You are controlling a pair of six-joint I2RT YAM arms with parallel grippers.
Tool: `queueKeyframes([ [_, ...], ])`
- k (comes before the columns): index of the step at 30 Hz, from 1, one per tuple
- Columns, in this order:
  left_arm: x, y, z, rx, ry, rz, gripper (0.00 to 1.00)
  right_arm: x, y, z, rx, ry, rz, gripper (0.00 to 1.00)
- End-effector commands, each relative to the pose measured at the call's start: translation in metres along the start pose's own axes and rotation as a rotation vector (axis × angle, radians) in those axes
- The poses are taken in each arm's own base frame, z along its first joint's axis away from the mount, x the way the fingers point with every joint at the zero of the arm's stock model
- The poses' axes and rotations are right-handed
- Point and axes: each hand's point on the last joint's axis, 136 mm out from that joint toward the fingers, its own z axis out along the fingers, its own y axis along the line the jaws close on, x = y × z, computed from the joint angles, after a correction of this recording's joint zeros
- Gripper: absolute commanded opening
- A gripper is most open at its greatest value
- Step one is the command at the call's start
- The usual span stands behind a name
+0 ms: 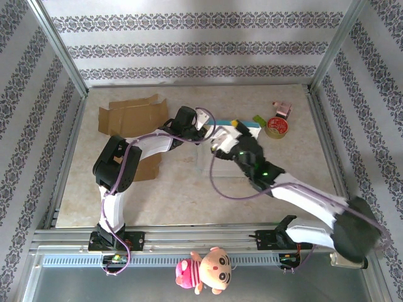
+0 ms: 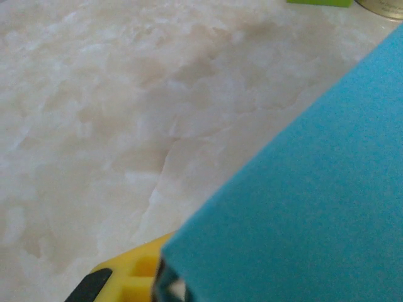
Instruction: Fold the paper box
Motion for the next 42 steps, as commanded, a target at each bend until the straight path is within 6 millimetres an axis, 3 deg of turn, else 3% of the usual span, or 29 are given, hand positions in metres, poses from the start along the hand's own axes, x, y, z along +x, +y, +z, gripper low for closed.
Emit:
queueKeyframes([
  [1, -0.006, -0.007, -0.006, 0.016, -0.036, 0.084, 0.00, 0.016, -0.028, -0.026, -0.120, 0.087, 0.600, 0.93],
  [4, -0.003, -0.009, -0.009, 0.022, -0.041, 0.115, 0.00, 0.034, -0.075, -0.033, -0.138, 0.166, 1.011, 0.92],
  [6, -0.002, -0.011, -0.010, 0.030, -0.043, 0.127, 0.00, 0.050, -0.098, -0.029, -0.144, 0.235, 1.194, 0.91],
  [12, -0.006, -0.020, -0.011, 0.097, -0.077, 0.126, 0.00, 0.105, -0.131, 0.010, 0.004, 0.438, 1.242, 0.92],
  [14, -0.008, -0.022, -0.011, 0.112, -0.084, 0.121, 0.00, 0.122, -0.128, 0.025, -0.017, 0.489, 1.255, 0.92],
  [18, -0.009, -0.021, -0.009, 0.124, -0.074, 0.103, 0.05, 0.144, -0.095, 0.050, -0.155, 0.555, 1.345, 0.91],
  [23, -0.009, -0.022, -0.009, 0.132, -0.072, 0.087, 0.27, 0.168, -0.070, 0.052, -0.144, 0.622, 1.358, 0.91],
  [30, -0.010, -0.023, -0.023, 0.127, -0.076, 0.071, 0.42, 0.190, -0.073, 0.042, -0.015, 0.666, 1.327, 0.89],
  [37, -0.017, -0.028, -0.045, 0.139, -0.133, 0.015, 0.62, 0.191, -0.077, 0.043, 0.012, 0.663, 1.311, 0.86],
  [42, -0.029, -0.040, -0.077, 0.198, -0.225, -0.023, 0.70, 0.187, -0.078, 0.044, 0.006, 0.659, 1.293, 0.85],
])
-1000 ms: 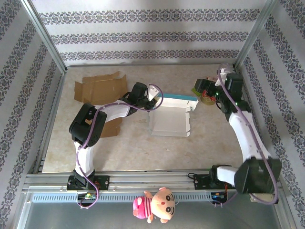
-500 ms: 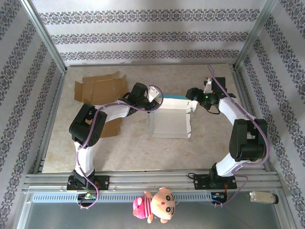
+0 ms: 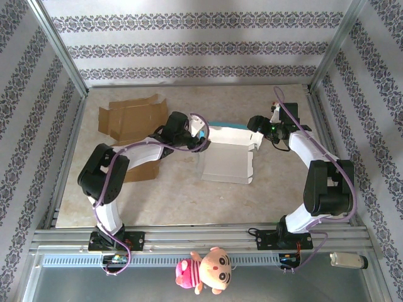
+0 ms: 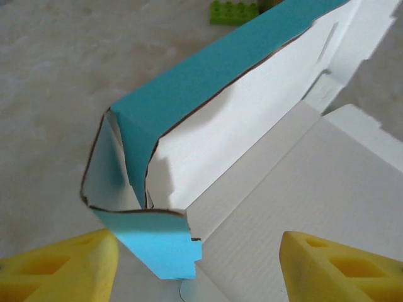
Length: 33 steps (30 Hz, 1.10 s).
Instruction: Fold the paper box
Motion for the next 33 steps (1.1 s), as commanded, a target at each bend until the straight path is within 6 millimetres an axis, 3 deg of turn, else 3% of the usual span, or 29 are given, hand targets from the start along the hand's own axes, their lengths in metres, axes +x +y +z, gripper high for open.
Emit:
queueKeyframes([
  [1, -0.035, -0.007, -0.031, 0.042, -0.153, -0.043, 0.70, 0.009, -0.008, -0.001, 0.055, 0.020, -0.012, 0.85],
  [4, -0.035, 0.009, -0.053, 0.061, -0.176, -0.116, 0.69, 0.010, -0.007, 0.000, 0.053, 0.029, -0.017, 0.85],
  [8, -0.015, 0.042, -0.071, 0.064, -0.137, -0.169, 0.67, 0.012, -0.004, 0.002, 0.049, 0.037, -0.030, 0.84],
  [10, -0.003, 0.047, -0.072, 0.100, -0.104, -0.158, 0.66, 0.013, -0.004, 0.002, 0.055, 0.038, -0.038, 0.83],
  [15, 0.028, 0.047, -0.045, 0.172, 0.088, -0.130, 0.59, 0.019, 0.000, 0.006, 0.061, 0.052, -0.068, 0.79],
  [24, 0.038, 0.034, -0.004, 0.296, 0.202, -0.102, 0.50, 0.023, 0.002, 0.005, 0.071, 0.059, -0.087, 0.77],
  [33, 0.039, 0.037, 0.012, 0.304, 0.226, -0.116, 0.40, 0.028, 0.009, 0.005, 0.053, 0.064, -0.113, 0.77],
])
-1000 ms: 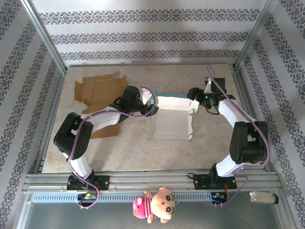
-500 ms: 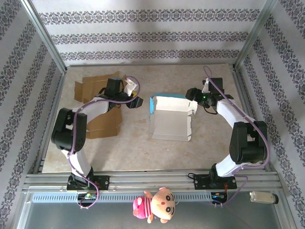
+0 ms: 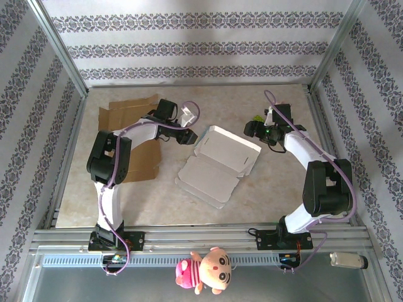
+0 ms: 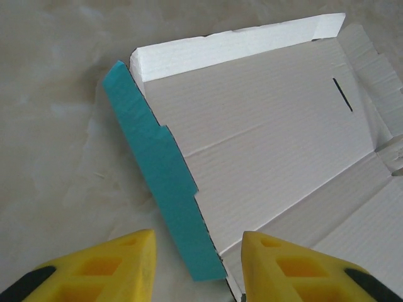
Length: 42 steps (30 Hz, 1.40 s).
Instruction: Fold the paper box
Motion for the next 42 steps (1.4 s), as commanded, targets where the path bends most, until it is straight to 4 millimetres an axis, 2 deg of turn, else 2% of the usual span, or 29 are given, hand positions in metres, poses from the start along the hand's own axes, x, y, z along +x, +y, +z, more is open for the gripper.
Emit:
queueKeyframes([
  [1, 0.005, -0.004, 0.006, 0.028, 0.041, -0.021, 0.40, 0.006, 0.002, -0.002, 0.011, 0.010, -0.043, 0.78],
  [5, 0.001, -0.005, 0.002, 0.020, 0.041, -0.069, 0.42, 0.006, -0.003, -0.003, 0.125, -0.012, -0.227, 0.86],
  [9, 0.000, -0.007, -0.001, 0.030, 0.077, -0.150, 0.42, 0.011, -0.004, 0.012, 0.244, 0.052, -0.488, 0.93],
  [12, 0.002, -0.010, -0.004, 0.025, 0.078, -0.181, 0.41, 0.020, -0.007, 0.029, 0.305, 0.171, -0.631, 0.94],
  [16, 0.006, -0.011, -0.009, -0.002, 0.079, -0.187, 0.41, 0.027, -0.013, 0.048, 0.340, 0.294, -0.710, 0.92],
  [18, 0.008, -0.011, -0.011, -0.005, 0.082, -0.191, 0.41, 0.030, -0.010, 0.057, 0.322, 0.330, -0.746, 0.89],
  [23, 0.015, -0.009, -0.011, -0.017, 0.109, -0.205, 0.41, 0.036, -0.017, 0.067, 0.333, 0.401, -0.790, 0.73],
  [27, 0.015, -0.008, -0.012, -0.023, 0.112, -0.204, 0.41, 0.038, -0.027, 0.067, 0.368, 0.426, -0.812, 0.59],
  [31, 0.013, -0.005, -0.013, -0.035, 0.106, -0.216, 0.41, 0.040, -0.028, 0.066, 0.362, 0.429, -0.823, 0.43],
  [34, 0.009, 0.003, -0.015, -0.074, 0.086, -0.260, 0.40, 0.041, -0.021, 0.066, 0.357, 0.407, -0.897, 0.18],
  [38, 0.002, 0.008, -0.021, -0.102, 0.025, -0.271, 0.42, 0.031, -0.010, 0.055, 0.398, 0.336, -1.014, 0.14],
  [42, -0.004, 0.025, -0.039, -0.158, -0.032, -0.306, 0.42, 0.013, 0.012, 0.033, 0.498, 0.223, -1.234, 0.09],
])
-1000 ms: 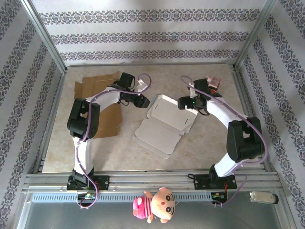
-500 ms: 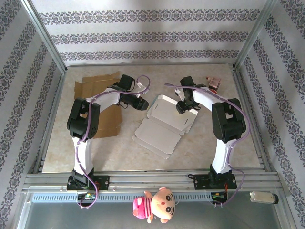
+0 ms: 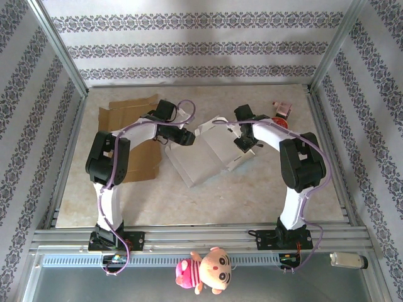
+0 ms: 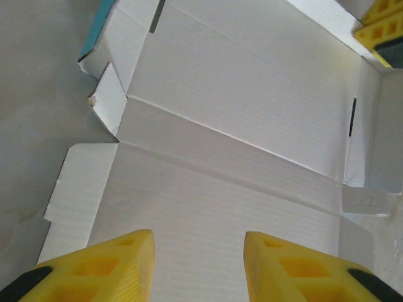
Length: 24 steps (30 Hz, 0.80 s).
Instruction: Fold the paper box
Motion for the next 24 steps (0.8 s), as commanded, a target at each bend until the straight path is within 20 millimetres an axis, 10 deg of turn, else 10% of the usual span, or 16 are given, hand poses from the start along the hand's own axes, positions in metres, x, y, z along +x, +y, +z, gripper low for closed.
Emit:
queueKeyframes([
  [1, -0.030, 0.015, -0.031, -0.058, -0.133, -0.026, 0.42, -0.021, -0.023, -0.041, 0.230, -0.095, -0.175, 0.09],
  [11, -0.040, 0.007, -0.048, 0.098, -0.164, 0.048, 0.38, -0.051, -0.017, -0.103, 0.552, -0.242, -0.461, 0.09],
  [24, -0.030, 0.011, -0.016, 0.212, -0.058, 0.132, 0.31, -0.057, -0.001, -0.107, 0.643, -0.261, -0.587, 0.10],
])
